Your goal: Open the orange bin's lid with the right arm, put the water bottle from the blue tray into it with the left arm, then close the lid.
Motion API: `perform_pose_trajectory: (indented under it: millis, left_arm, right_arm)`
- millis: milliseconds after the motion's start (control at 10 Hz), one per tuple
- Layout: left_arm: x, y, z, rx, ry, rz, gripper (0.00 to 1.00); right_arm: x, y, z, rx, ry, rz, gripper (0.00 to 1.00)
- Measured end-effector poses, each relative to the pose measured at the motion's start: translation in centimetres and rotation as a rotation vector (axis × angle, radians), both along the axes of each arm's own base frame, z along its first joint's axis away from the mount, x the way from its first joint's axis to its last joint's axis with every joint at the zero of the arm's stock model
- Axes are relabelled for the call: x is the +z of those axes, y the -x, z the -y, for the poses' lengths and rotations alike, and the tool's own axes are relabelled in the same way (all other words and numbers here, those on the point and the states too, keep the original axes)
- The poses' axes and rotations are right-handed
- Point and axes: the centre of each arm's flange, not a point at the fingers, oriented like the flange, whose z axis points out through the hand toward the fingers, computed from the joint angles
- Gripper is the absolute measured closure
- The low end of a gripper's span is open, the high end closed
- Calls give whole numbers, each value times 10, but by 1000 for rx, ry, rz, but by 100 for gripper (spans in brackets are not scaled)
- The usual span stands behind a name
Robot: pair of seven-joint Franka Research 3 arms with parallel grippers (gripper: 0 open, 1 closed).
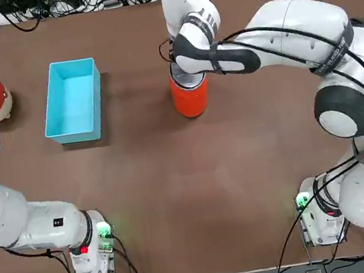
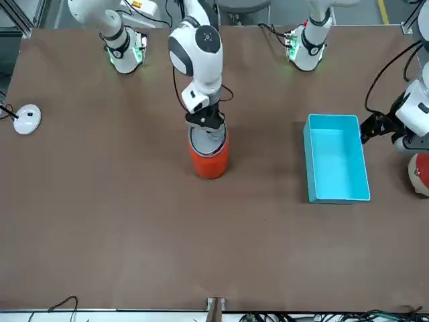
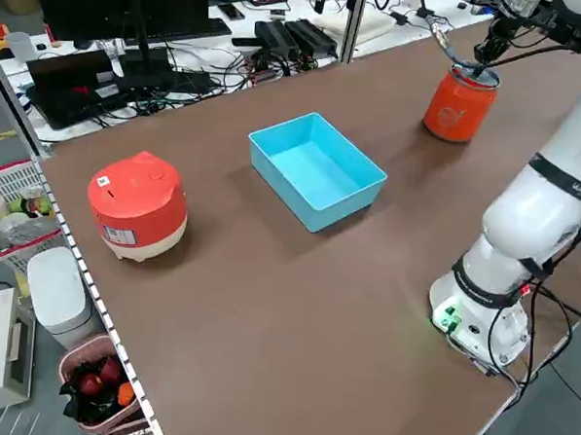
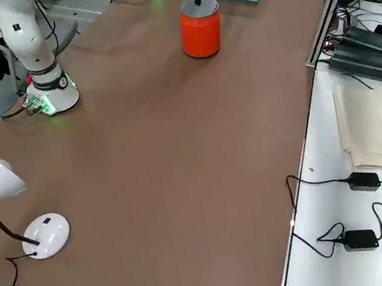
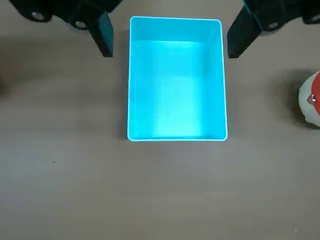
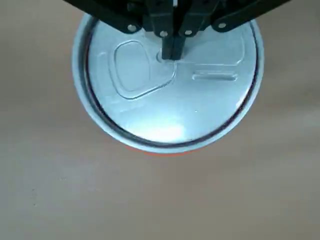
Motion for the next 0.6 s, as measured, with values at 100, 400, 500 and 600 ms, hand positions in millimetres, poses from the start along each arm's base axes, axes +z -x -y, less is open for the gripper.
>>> perform_pose_trajectory:
  millis: [100, 400, 500, 600]
  left_arm:
    - [1, 1, -1, 6, 16, -2, 0]
    - [7, 2, 8, -3, 58, -3, 0]
    - [14, 4, 15, -15, 59, 0, 0]
    - [18, 5, 19, -23, 60, 4, 0]
  right_arm:
    - [-3, 0, -1, 2, 2, 2, 98]
    - [-6, 2, -5, -17, 28, 42, 98]
    - [-7, 7, -9, -23, 38, 58, 98]
    - [-8, 9, -11, -23, 42, 66, 98]
